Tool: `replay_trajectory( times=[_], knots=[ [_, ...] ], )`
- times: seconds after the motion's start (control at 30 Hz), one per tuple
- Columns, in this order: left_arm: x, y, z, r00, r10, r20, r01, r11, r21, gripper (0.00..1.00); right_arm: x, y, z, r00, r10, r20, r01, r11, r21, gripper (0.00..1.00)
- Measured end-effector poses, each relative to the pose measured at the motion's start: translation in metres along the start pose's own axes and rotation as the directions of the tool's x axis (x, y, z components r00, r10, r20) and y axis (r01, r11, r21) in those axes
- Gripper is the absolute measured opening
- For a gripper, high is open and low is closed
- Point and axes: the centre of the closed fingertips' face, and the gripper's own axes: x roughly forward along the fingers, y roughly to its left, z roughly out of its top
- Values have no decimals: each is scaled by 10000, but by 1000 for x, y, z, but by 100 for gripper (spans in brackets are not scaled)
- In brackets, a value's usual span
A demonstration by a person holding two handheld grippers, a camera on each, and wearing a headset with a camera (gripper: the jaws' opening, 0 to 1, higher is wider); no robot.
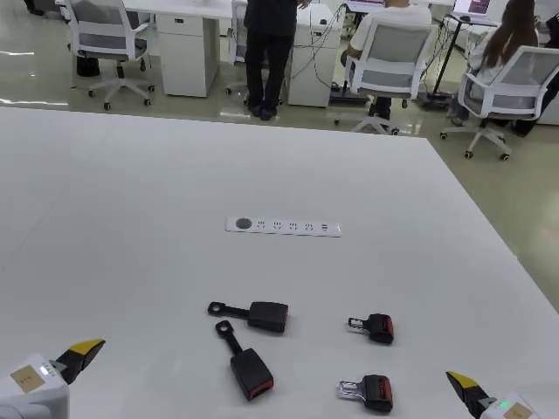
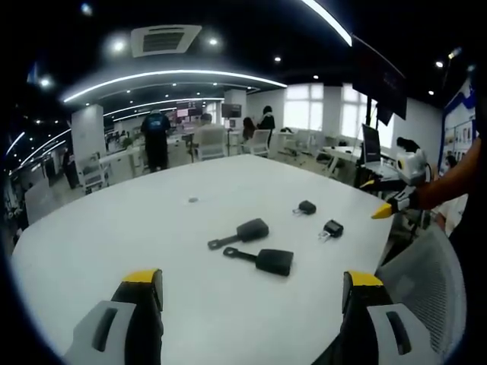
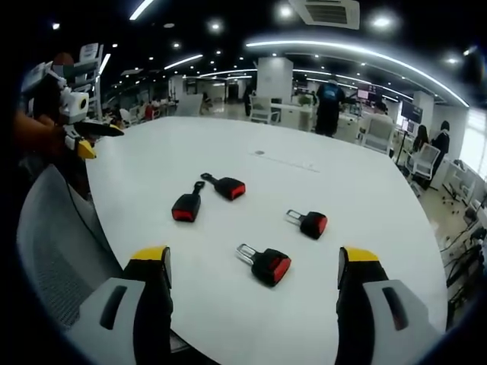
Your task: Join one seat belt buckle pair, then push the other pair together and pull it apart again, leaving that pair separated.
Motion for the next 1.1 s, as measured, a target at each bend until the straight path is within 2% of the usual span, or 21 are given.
replay_trajectory(
  times=[1.1],
  knots=[
    [3,-2,-1,9998,-164,-149,165,9999,40,100,-2,4,-8,9996,197,-190,-197,9998,21,90]
  ],
)
